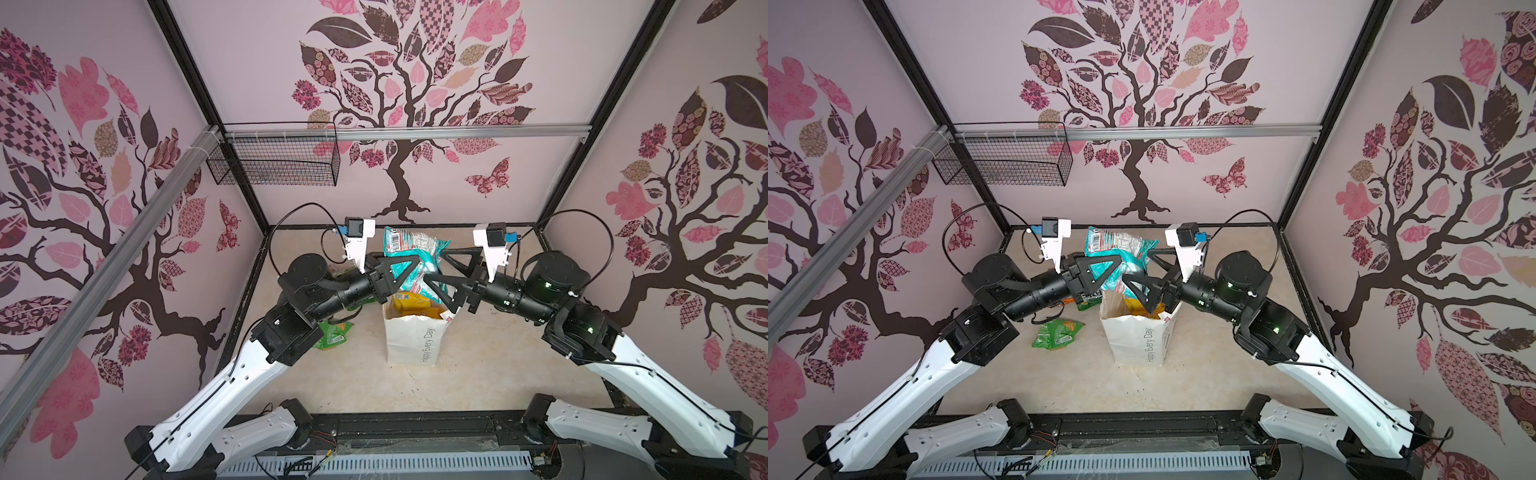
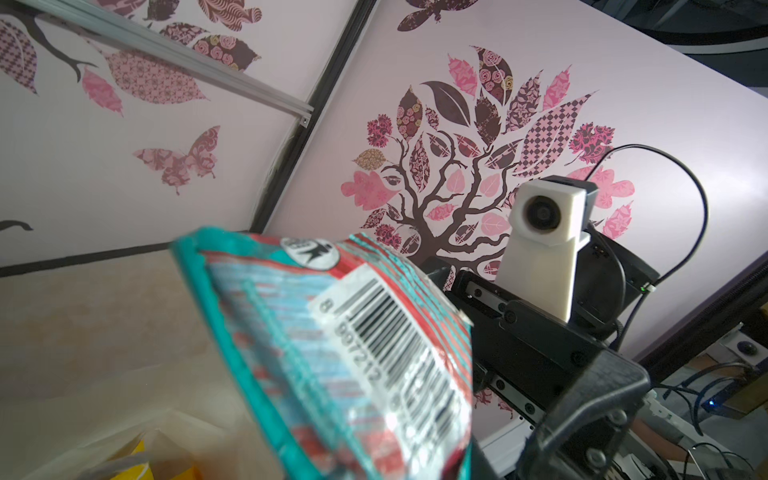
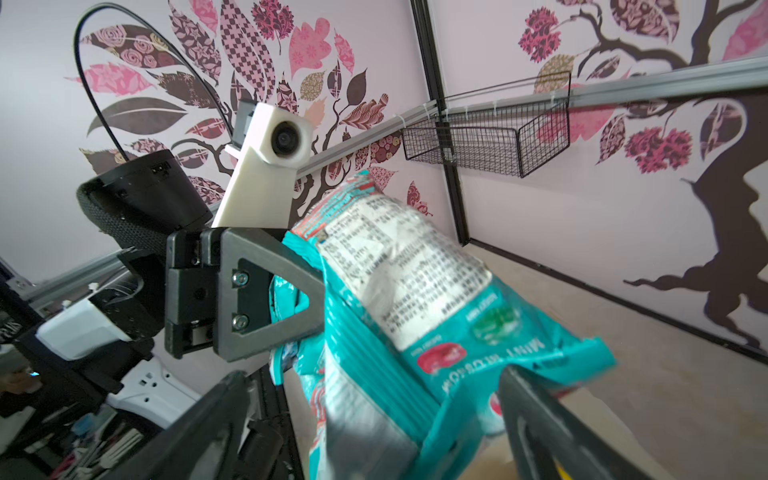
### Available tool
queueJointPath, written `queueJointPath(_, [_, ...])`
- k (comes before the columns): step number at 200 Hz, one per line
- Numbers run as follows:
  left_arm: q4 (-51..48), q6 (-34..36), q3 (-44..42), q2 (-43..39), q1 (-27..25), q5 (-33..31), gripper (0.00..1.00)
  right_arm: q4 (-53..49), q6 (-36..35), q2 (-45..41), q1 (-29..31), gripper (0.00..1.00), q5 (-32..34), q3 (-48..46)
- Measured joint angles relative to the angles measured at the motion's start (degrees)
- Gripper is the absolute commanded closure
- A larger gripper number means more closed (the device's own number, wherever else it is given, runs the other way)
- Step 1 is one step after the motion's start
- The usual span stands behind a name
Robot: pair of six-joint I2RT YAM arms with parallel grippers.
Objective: Take the snacks out of the paper bag
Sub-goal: 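Grasp the teal packet with the left gripper from the right gripper, then carry the teal packet toward the table near the robot with the left gripper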
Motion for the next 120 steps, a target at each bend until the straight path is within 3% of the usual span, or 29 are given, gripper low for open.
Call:
queueJointPath(48, [-2.9,9.0,-0.5,-5.7,-0.3,-4.1,0.95,2.8,-0.4,-3.5,0.0,0.00,1.7,-4.7])
queueJointPath(120, [-5.7,17.4,-11.1,-19.6,-0.3,-21.7,0.99,3.8,-1.2,-5.0,0.0,0.00,8.9,-8.4])
